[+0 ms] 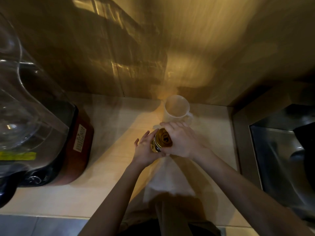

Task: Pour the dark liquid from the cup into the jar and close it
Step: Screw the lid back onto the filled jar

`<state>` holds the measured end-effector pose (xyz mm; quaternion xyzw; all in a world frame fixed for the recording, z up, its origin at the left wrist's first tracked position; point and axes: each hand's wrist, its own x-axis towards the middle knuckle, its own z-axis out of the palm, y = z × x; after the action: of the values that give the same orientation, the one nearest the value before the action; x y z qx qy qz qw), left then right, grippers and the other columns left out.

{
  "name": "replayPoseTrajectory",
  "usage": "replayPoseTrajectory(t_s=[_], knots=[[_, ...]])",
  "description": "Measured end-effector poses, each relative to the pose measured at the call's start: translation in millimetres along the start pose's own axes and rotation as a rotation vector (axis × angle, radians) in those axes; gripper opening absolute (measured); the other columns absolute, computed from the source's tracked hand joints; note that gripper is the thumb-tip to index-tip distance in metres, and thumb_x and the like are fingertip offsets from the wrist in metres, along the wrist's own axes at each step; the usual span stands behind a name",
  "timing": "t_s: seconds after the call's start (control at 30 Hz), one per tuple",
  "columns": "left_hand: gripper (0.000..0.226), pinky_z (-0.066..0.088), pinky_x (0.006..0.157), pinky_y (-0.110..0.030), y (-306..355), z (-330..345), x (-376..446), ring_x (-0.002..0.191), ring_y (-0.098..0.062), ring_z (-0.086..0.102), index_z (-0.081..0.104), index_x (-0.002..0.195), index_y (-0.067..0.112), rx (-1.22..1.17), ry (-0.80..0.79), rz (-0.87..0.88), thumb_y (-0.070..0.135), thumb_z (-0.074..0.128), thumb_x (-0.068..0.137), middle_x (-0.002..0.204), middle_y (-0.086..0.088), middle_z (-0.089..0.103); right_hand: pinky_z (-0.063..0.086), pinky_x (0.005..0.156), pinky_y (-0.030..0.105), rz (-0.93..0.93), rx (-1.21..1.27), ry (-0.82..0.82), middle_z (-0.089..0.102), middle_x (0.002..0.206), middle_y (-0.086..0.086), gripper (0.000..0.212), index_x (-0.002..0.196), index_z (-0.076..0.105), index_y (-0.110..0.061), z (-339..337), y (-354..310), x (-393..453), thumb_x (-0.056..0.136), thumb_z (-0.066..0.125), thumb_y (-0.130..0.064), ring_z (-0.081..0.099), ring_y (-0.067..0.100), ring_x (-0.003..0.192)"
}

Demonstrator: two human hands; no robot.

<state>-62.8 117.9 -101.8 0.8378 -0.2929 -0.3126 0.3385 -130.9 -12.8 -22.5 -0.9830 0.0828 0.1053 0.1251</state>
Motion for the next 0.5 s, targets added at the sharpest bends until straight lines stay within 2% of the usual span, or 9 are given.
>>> replayPoseTrajectory(t_s=[0.17, 0.3, 0.5], knots=[[0.094, 0.006, 0.115, -0.048, -0.3, 0.3, -0.5, 0.145, -0.018, 0.013, 0.023, 0.143, 0.027, 0.008, 0.004, 0.001, 0.045, 0.073, 0.065, 0.152, -0.001, 0.032, 0.031, 0.101, 0.037, 0.024, -0.032, 0.039, 0.054, 0.126, 0.007, 0.076, 0.134, 0.042, -0.016, 3.9, -4.5, 2.2, 0.072, 0.069, -0.049, 0.049, 0.028, 0.115], [0.104, 0.007, 0.115, -0.048, -0.6, 0.2, -1.1, 0.145, -0.017, 0.015, 0.024, 0.142, 0.029, -0.001, 0.002, 0.001, 0.062, 0.062, 0.052, 0.151, 0.000, 0.035, 0.035, 0.097, 0.037, 0.080, 0.015, 0.027, 0.054, 0.120, 0.008, 0.072, 0.133, 0.046, -0.021, 3.0, -5.1, 2.5, 0.072, 0.068, -0.053, 0.050, 0.028, 0.112], [0.100, 0.006, 0.115, -0.047, -1.0, 1.1, -0.8, 0.145, -0.018, 0.015, 0.026, 0.141, 0.029, -0.020, 0.012, -0.005, 0.060, 0.063, 0.054, 0.151, -0.002, 0.034, 0.038, 0.095, 0.038, 0.180, 0.135, 0.074, 0.057, 0.115, 0.005, 0.067, 0.123, 0.055, -0.021, -5.5, -1.7, 2.4, 0.068, 0.071, -0.055, 0.054, 0.025, 0.107]])
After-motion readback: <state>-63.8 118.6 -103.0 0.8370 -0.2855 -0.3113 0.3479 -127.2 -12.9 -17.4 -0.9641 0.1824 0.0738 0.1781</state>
